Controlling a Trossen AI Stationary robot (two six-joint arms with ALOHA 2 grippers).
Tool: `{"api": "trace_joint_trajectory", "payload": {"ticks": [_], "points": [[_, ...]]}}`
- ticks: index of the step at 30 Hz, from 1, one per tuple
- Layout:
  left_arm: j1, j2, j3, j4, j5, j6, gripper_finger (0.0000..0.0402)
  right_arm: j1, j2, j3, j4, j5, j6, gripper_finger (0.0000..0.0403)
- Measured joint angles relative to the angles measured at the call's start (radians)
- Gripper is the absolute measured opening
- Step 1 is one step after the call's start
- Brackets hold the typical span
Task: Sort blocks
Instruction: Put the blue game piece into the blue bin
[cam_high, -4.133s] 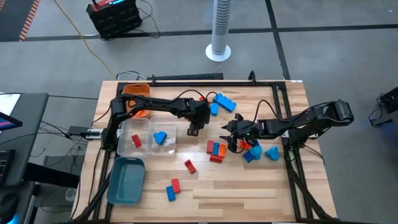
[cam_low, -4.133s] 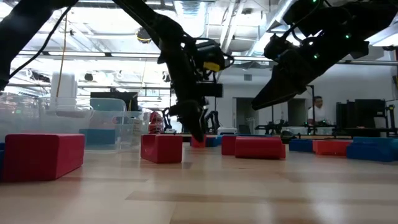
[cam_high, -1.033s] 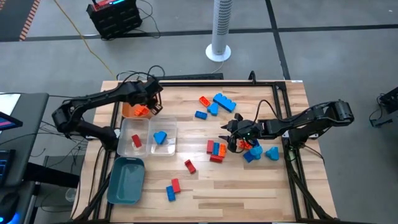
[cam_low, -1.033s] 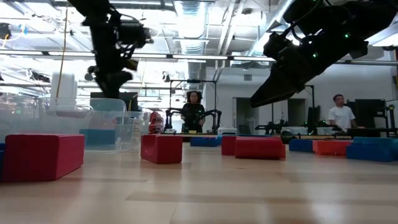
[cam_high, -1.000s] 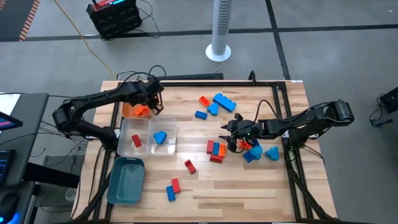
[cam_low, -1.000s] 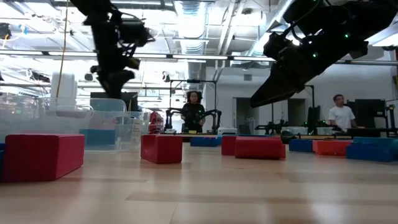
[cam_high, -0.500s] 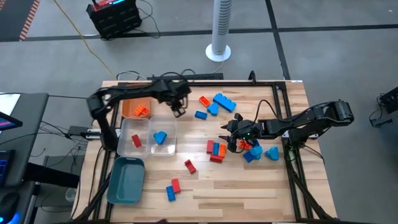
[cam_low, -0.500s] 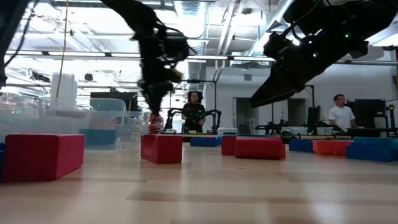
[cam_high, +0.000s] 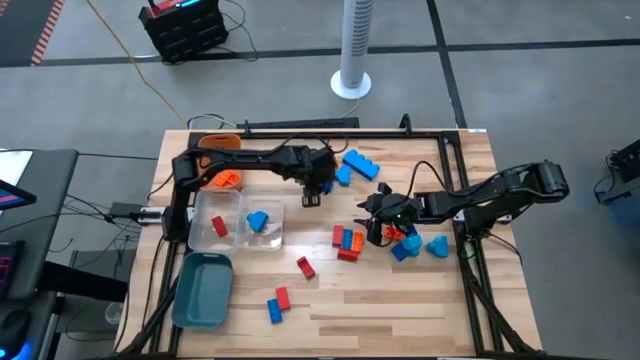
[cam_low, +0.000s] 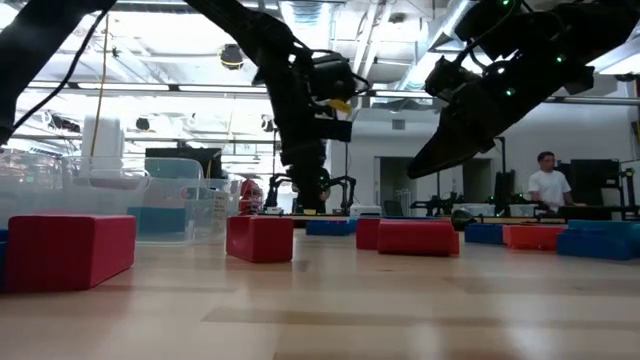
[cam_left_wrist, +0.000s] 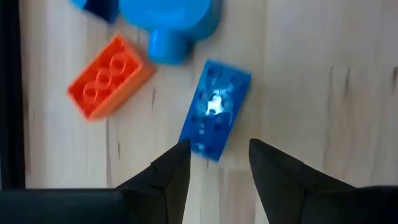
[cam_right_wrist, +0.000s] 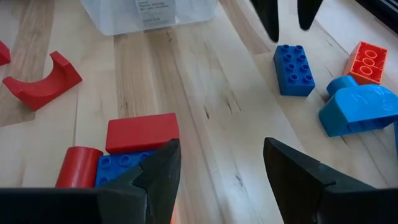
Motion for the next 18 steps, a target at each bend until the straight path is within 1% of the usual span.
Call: {"api": "trace_joint_trajectory", "payload": {"ticks": [6,11,14,18], "points": [[-0.001,0.000,0.000,0.066,0.015,0.031,0.0182,0.000,0.000,0.000,0.002,0.000,-0.003,0.0239],[0.001,0.016,0.001,0.127,0.060,0.033,0.0209,0.000,0.000,0.000,0.004,0.000,-0.003,0.0239],[0.002,0.034,0.002,0.120,0.061,0.049,0.0220,0.001,0.000,0.000,0.007,0.000,-0.002,0.0239],[0.006,0.044,0.006,0.127,0.062,0.063,0.0223,0.001,0.000,0.000,0.009,0.000,-0.003,0.0239]]}}
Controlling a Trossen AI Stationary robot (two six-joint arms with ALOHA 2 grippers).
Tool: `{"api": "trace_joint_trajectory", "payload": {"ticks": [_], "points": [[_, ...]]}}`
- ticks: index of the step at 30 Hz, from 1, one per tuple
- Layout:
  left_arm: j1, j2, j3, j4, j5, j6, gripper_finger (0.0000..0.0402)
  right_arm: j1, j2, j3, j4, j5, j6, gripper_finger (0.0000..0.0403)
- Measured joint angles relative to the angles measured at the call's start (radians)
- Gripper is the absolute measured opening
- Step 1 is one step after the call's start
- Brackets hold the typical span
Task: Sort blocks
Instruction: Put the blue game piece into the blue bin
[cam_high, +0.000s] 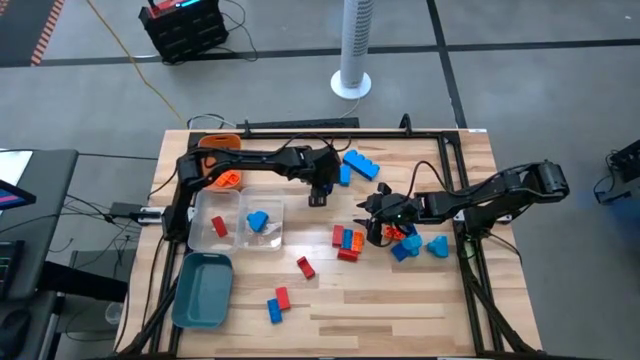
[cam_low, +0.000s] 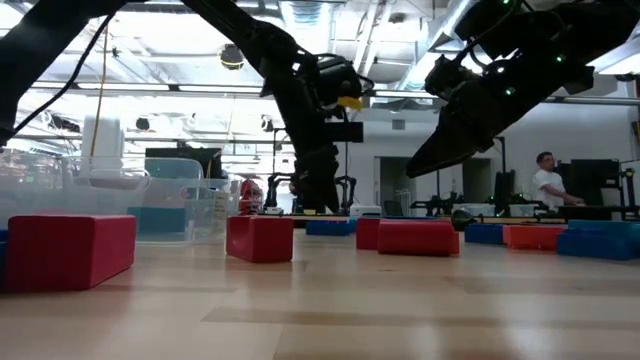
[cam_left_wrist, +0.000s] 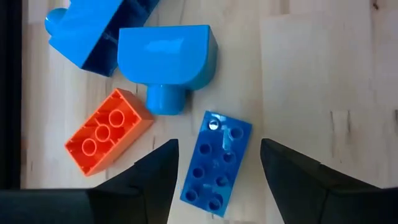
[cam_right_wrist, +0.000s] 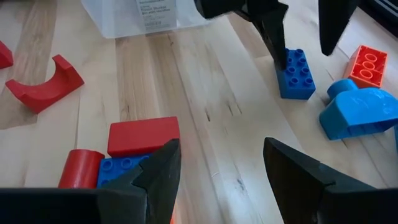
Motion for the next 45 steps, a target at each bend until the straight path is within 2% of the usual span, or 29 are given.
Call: {"api": "trace_joint_trajectory", "payload": {"ticks": [16,25,45], "points": [[0.032,0.037,0.000,-0.057,0.053,0.007,0.0218,0.000,0.000,0.000,0.003,0.000,0.001,0.0239],[0.022,0.051,0.005,-0.159,0.083,-0.012,0.0216,0.000,0.000,0.000,0.004,0.000,0.003,0.0239],[0.001,0.052,-0.004,-0.102,0.070,-0.158,0.0216,0.001,0.000,0.000,0.009,-0.001,0.003,0.0239]]}}
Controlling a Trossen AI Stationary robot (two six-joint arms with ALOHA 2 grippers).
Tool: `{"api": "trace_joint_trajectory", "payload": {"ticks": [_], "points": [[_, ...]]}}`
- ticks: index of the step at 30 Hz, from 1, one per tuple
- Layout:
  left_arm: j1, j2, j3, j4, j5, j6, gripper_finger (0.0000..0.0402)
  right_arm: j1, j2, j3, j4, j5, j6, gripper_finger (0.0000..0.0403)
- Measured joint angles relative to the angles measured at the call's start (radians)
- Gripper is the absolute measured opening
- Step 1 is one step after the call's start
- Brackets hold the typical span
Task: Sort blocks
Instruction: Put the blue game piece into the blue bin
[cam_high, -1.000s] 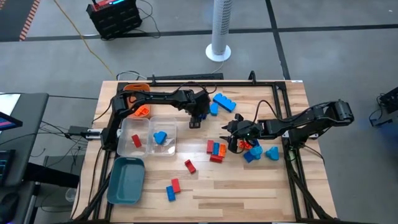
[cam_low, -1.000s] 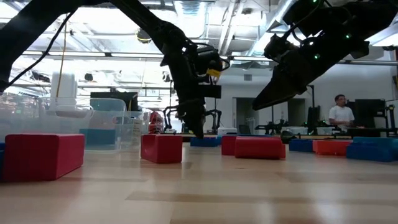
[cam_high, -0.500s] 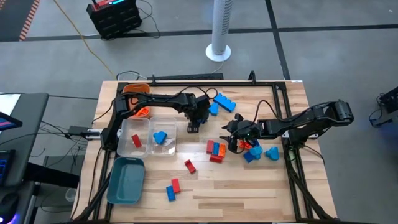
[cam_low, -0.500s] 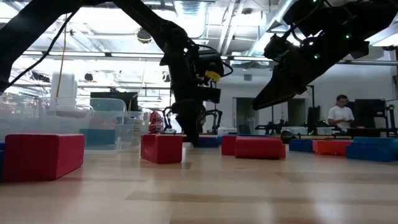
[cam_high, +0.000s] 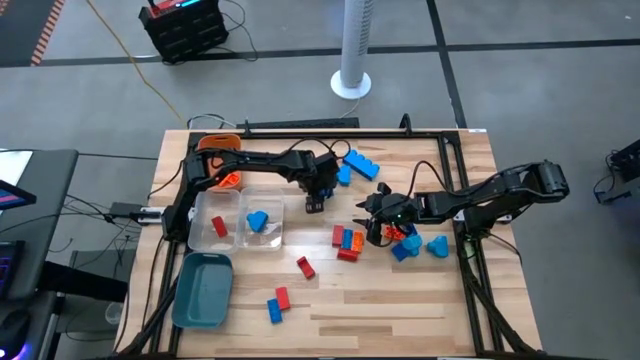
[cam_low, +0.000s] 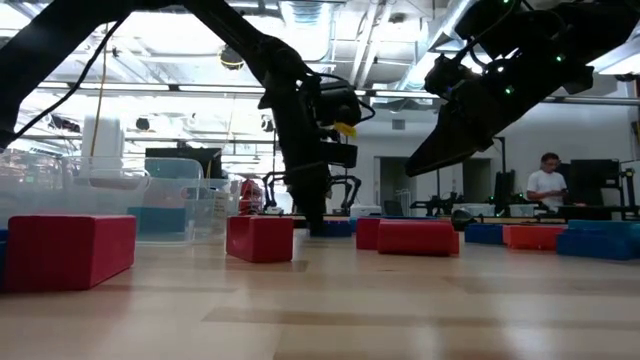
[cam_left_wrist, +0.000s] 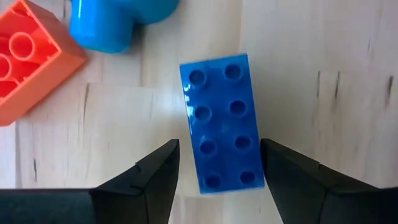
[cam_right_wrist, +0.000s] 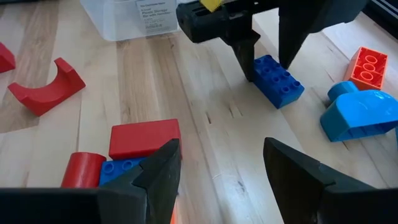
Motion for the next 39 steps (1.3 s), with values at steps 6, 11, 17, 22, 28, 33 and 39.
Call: {"api": "trace_joint_trajectory", "payload": {"ticks": [6,11,17,22,28,33,39], "points": [[0.000,0.000,-0.002,0.009,0.000,-0.026,0.0205,0.013,0.000,0.000,0.003,-0.001,0.000,0.0239],[-0.001,0.000,-0.002,0.006,-0.001,-0.043,0.0140,0.012,0.000,0.000,0.003,-0.001,0.005,0.0239],[-0.006,-0.004,0.008,-0.030,-0.002,-0.053,0.0129,0.012,0.000,0.000,0.000,-0.001,0.005,0.0239],[-0.039,-0.080,0.046,-0.150,-0.001,-0.042,0.0129,0.012,0.000,0.000,-0.012,-0.001,0.006,0.0239],[-0.143,-0.251,0.018,-0.253,0.016,-0.142,0.0129,0.009,0.000,0.000,-0.025,-0.001,0.008,0.0239],[-0.281,-0.401,-0.081,-0.365,0.021,-0.257,0.0129,0.002,0.000,0.000,-0.033,0.000,0.007,0.0239],[-0.434,-0.603,-0.235,-0.372,-0.025,-0.513,0.0130,-0.003,0.000,0.000,-0.029,0.000,0.001,0.0239]]}}
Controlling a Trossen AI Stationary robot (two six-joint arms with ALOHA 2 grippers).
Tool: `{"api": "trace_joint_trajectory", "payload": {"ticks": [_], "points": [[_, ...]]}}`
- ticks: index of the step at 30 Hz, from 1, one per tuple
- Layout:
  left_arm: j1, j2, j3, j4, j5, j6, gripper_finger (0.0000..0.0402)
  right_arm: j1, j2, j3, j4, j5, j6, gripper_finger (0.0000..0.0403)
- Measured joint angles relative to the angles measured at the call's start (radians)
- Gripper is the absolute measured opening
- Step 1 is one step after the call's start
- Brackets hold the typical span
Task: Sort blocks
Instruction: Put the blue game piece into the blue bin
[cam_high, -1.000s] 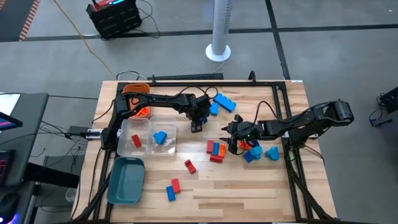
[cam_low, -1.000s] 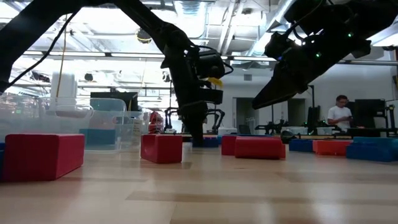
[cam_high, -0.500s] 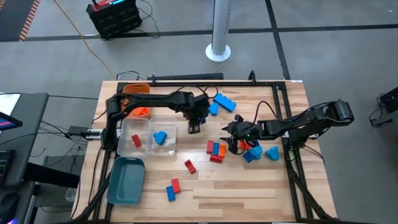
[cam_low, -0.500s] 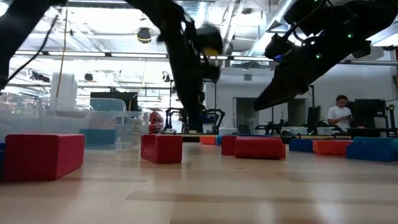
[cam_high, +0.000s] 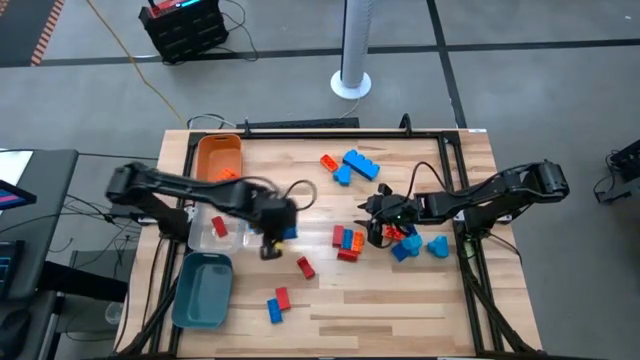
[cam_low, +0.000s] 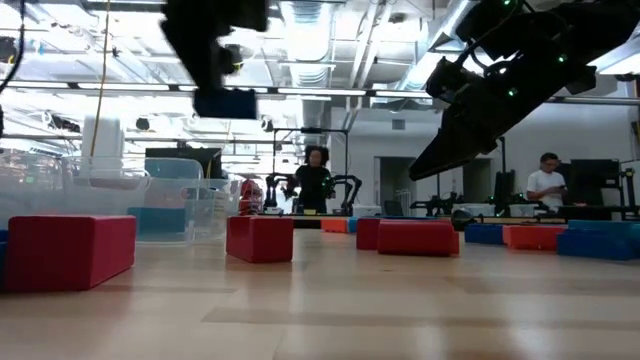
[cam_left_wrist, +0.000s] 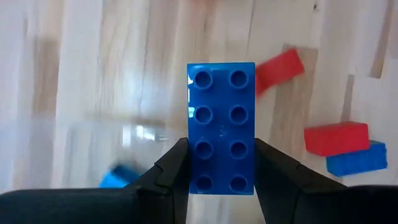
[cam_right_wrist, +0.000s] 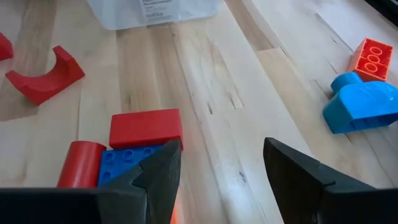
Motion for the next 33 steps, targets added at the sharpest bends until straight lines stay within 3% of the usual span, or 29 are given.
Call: {"api": "trace_joint_trajectory", "payload": {"ticks": [5,12,18,25,33], "points": [[-0.099,-0.148,-0.127,-0.017,-0.030,-0.238,0.0132,-0.001,0.000,0.000,0.000,0.002,0.010,0.0239],[-0.257,-0.326,-0.297,-0.048,0.117,-0.601,0.0133,-0.001,0.000,0.000,-0.005,0.002,0.023,0.0239],[-0.391,-0.433,-0.339,-0.051,0.174,-0.826,0.0134,-0.015,0.000,0.000,-0.008,0.002,0.023,0.0239],[-0.506,-0.439,-0.340,-0.162,0.230,-1.045,0.0134,-0.015,0.000,0.000,-0.008,0.002,0.018,0.0239],[-0.527,-0.339,-0.340,-0.211,0.314,-1.080,0.0135,-0.015,0.000,0.000,-0.007,0.002,0.015,0.0239]]}}
